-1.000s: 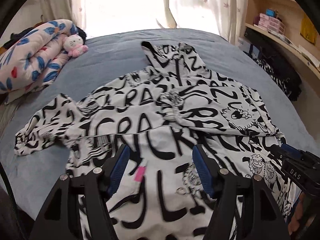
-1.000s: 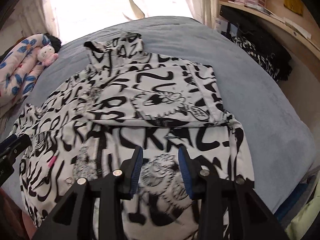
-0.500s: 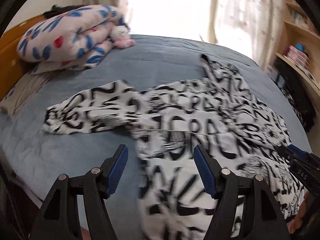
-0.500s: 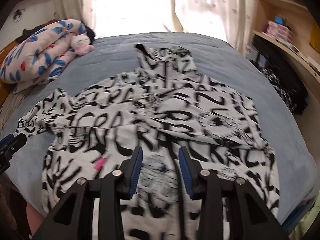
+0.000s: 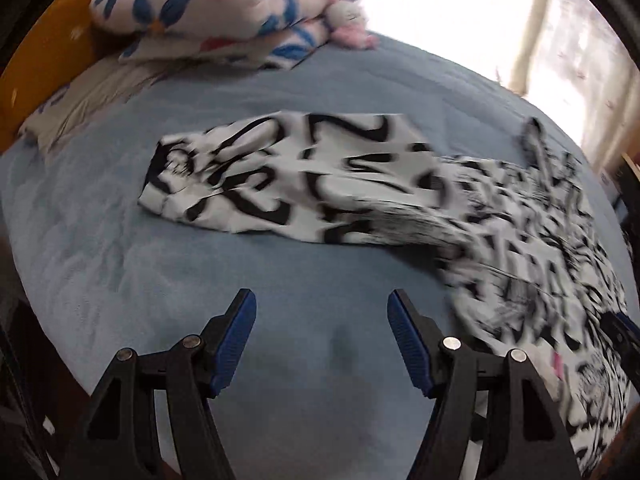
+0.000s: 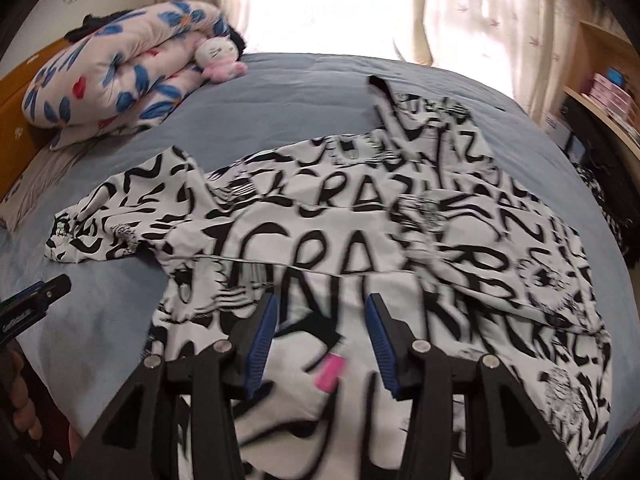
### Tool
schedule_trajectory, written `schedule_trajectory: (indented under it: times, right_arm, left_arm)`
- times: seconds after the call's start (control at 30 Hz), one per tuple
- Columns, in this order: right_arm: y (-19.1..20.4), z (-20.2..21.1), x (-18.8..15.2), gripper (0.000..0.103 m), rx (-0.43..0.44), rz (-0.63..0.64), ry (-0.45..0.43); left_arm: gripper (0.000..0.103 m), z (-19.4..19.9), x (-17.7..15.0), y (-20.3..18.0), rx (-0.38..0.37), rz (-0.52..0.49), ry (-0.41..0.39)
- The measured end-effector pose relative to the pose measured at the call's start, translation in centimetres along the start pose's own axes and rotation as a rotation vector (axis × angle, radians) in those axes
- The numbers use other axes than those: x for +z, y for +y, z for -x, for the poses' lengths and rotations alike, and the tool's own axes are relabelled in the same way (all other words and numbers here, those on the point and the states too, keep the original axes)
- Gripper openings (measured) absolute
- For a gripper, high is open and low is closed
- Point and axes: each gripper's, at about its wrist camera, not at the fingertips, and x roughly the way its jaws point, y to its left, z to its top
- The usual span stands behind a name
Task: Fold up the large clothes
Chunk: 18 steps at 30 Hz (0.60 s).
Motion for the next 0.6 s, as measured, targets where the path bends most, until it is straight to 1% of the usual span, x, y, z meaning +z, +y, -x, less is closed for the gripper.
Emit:
schedule_trajectory:
  times: [0.17,0.3,0.43,0.57,0.6]
  right_arm:
    - [3.3,-2.3,0.9,0.046,0.018,0.042,0.028]
    - [5.2,-3.6,1.3,0.046,0.021,0.077,0.040]
    - [6.1,-5.2,1.3,0.046,0.025,0.090,0.076]
    - [6.4,-6.3,1.2,0.046,0.020,0.095,0.097]
    - [6.5,-6.5,1.2,0.046,0.019,0.095,0.099]
  left_arm:
    - [0.067,-3.9,2.1,4.4,0.023,0.099,0.039]
    - [0.067,-5.7,3.4,6.2,0.030,0.153,0.038]
    - [0.067,-7.8,4.9,6.9,0.021,0.185,0.059]
    - [0.067,-10.5,6.2,7.2,0.048,0.208,0.105]
    - [0.068,-11.1,6.4,7.3,0.049,0.216,0.117]
